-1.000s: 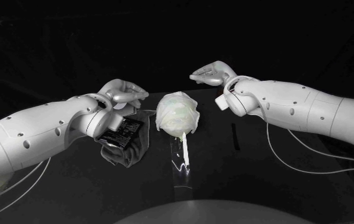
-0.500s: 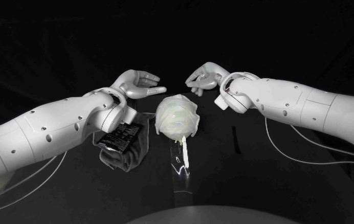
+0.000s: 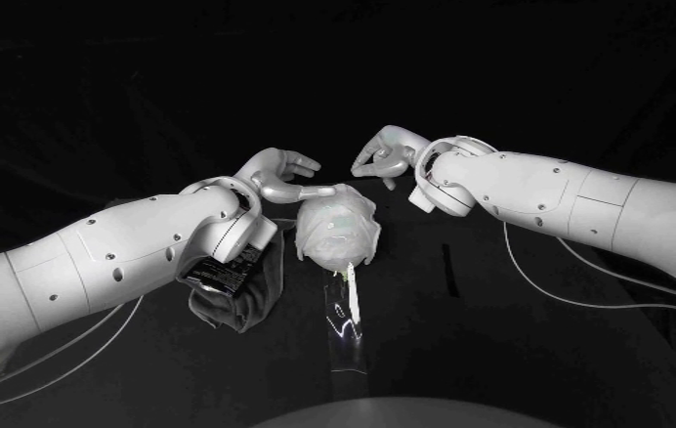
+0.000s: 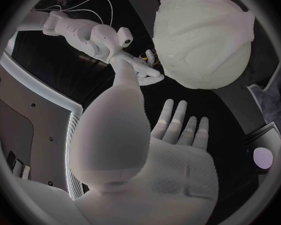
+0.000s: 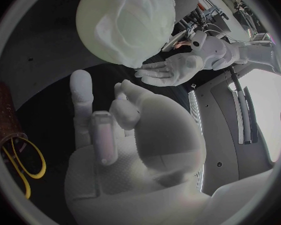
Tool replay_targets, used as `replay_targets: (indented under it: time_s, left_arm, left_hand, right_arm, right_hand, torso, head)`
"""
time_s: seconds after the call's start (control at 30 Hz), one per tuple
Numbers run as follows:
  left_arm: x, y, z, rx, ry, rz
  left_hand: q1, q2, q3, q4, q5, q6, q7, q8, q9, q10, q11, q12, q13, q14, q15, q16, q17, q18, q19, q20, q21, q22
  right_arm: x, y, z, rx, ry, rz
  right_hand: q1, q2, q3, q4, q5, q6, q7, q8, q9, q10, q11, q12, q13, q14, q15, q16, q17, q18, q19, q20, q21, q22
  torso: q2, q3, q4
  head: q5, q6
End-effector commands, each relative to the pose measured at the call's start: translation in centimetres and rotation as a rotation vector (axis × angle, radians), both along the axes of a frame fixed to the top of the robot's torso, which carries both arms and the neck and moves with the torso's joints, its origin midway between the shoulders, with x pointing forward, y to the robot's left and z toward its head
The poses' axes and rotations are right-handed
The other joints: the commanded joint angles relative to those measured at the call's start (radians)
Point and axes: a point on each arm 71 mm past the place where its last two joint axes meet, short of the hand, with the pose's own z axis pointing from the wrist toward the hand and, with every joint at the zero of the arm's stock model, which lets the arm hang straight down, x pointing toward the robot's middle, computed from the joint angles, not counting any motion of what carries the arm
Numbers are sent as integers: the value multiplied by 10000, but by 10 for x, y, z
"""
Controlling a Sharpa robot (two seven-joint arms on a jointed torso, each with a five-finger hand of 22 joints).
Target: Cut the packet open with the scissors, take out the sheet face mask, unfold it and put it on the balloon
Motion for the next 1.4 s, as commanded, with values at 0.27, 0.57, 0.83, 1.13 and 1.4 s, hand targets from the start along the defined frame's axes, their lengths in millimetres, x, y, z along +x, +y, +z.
replay_targets:
  time_s: [0.27,0.57,0.83,1.13,1.4]
  left_arm:
    - [-3,-7,-5,832,240,-225]
    - [-5,-8,-12,1211,358,-382]
    - [-6,-8,-15,1433,392,-500]
    - [-7,-8,-17,1512,448,-546]
    - [-8,-9,-20,1545,520,-608]
  left_hand:
    - [162,13,-18,-22,-45,-155,775,-164,-48,46,11,3,6,-22,-181,-90,-17,-105,-81,22,-73,-24]
    - [310,-7,-36,-15,-46,-488,800,-391,-124,-271,28,-154,-33,-278,-247,-299,-100,-104,-178,17,-145,-60]
    - [451,4,-13,-18,-41,-553,790,-434,-136,-358,13,-198,-34,-317,-272,-345,-115,-101,-194,16,-162,-69]
    - [534,18,10,-18,-39,-543,782,-426,-130,-341,5,-196,-26,-311,-282,-353,-115,-99,-193,16,-166,-72]
    - [606,33,31,-18,-38,-491,777,-391,-114,-293,-1,-179,-16,-291,-291,-351,-111,-97,-193,14,-170,-75]
  right_arm:
    - [-3,11,-4,-1010,367,282]
    - [-7,10,-5,-642,816,291]
    - [-11,12,-6,-306,1090,386]
    - [-14,15,-6,-139,1313,612]
    - [-15,18,-7,-141,1332,702]
  right_hand:
    - [-507,-170,-167,234,-4,-200,99,-57,34,1093,118,4188,6020,1059,110,234,2633,-499,962,20,2253,2476]
    - [-1501,-665,-1000,1055,-1,-701,331,-431,-78,1093,329,4188,6020,1059,288,234,2633,-613,1101,195,2912,3206]
    - [-1556,-693,-1283,1358,-4,-724,342,-484,-69,1093,349,4188,6020,1059,312,234,2633,-606,1059,251,3043,3364]
    - [-1063,-475,-1398,1548,-1,-542,297,-449,-4,1093,320,4188,6020,1059,295,234,2633,-613,1055,293,3295,3672]
    - [-765,-484,-1428,1507,-1,-575,313,-502,-6,1093,333,4188,6020,1059,302,234,2633,-620,1041,301,3369,3771]
  torso:
    - [4,-1,19]
    - [4,-7,-11]
    - [-6,8,-7]
    - [-8,2,0]
    - [-3,6,5]
  head:
    - [-25,8]
    - [17,0]
    - [17,5]
    - [8,51]
    - [4,53]
